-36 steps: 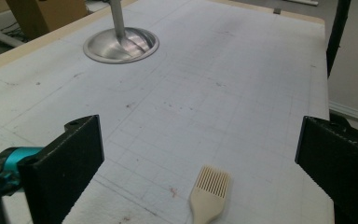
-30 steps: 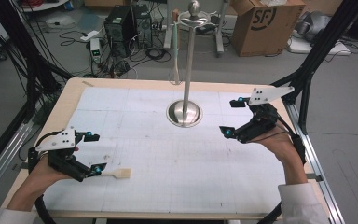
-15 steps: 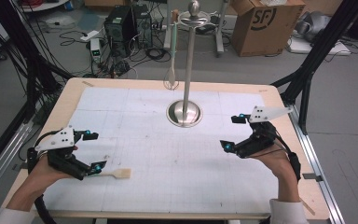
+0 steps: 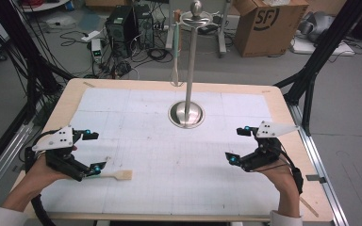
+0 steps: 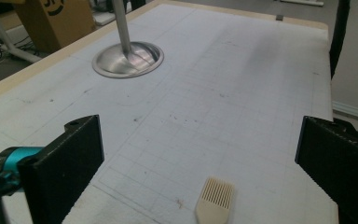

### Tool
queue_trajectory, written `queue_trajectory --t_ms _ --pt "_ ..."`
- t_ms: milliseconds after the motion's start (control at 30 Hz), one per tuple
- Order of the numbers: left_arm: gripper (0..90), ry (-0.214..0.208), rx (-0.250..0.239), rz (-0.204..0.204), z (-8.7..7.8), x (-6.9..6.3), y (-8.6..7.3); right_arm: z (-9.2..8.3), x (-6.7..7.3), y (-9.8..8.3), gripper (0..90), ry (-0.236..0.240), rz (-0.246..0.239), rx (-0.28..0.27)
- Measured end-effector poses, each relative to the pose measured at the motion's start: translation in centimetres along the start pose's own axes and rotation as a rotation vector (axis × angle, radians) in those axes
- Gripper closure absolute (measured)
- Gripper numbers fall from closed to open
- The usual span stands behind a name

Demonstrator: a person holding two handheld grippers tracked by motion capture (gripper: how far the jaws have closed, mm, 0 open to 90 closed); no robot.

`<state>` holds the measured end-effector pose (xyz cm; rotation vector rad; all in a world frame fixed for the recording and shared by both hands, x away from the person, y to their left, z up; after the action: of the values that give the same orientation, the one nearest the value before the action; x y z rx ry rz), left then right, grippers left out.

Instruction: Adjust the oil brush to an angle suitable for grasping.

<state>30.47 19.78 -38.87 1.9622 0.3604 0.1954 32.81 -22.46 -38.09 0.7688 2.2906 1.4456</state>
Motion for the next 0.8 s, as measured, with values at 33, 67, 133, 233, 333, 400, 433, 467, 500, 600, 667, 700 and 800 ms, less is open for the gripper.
queue_trajectory --t_ms 33,67,133,233,333,400,433,467,500,600,667,700,800 --pt "1.7 -0.008 0.009 0.003 -0.1 0.0 -0.1 0.0 0.0 -0.1 0.4 -0.004 -0.001 0.005" --pt "1.6 -0.011 0.015 0.005 -0.1 0.0 -0.1 0.1 0.0 -0.2 0.4 -0.007 -0.001 0.007" --pt "1.7 -0.014 0.033 0.002 -0.2 0.3 -0.3 0.1 0.1 -0.2 0.4 -0.004 0.003 0.006" --pt "1.7 -0.016 0.067 -0.001 -0.3 0.7 -0.4 0.0 0.1 -0.1 0.4 0.000 -0.005 0.002" --pt "1.7 -0.049 0.104 -0.013 -0.3 0.8 -0.5 -0.2 -0.2 -0.1 0.4 -0.008 0.001 -0.004" --pt "1.7 -0.068 0.137 0.000 -0.3 0.8 -0.7 -0.2 -0.5 -0.2 0.4 -0.009 0.006 -0.005" --pt "1.7 -0.070 0.152 0.005 -0.3 1.0 -0.8 -0.2 -0.6 -0.2 0.4 -0.009 0.010 -0.003" --pt "1.7 -0.070 0.181 -0.001 -0.3 1.1 -0.9 -0.1 -0.6 -0.3 0.4 -0.008 0.007 0.001" --pt "1.7 -0.069 0.197 0.003 -0.3 1.3 -0.9 -0.1 -0.7 -0.3 0.4 -0.008 0.003 0.001" --pt "1.7 -0.074 0.236 0.027 -0.4 1.2 -1.1 0.0 -0.6 -0.3 0.4 -0.013 0.002 0.001" --pt "1.7 -0.089 0.258 0.038 -0.4 0.9 -1.3 0.1 -0.3 -0.2 0.4 -0.011 0.001 0.003" --pt "1.7 -0.092 0.270 0.047 -0.3 0.8 -1.4 0.2 -0.2 -0.1 0.4 -0.009 -0.006 0.004" --pt "1.7 -0.090 0.328 0.071 -0.1 0.6 -1.9 0.4 0.1 0.0 0.4 -0.005 -0.012 0.007"
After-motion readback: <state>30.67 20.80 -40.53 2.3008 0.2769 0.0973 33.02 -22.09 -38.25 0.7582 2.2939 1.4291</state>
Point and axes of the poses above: each handheld gripper's, and its own axes: z roughly forward along the jaws, y roughly out of its top, x roughly to its left, the point moved 8 cm from there along z, roughly forward along the jaws, and after that the axes turned 7 degrees about -y, right-handed, at the moved point
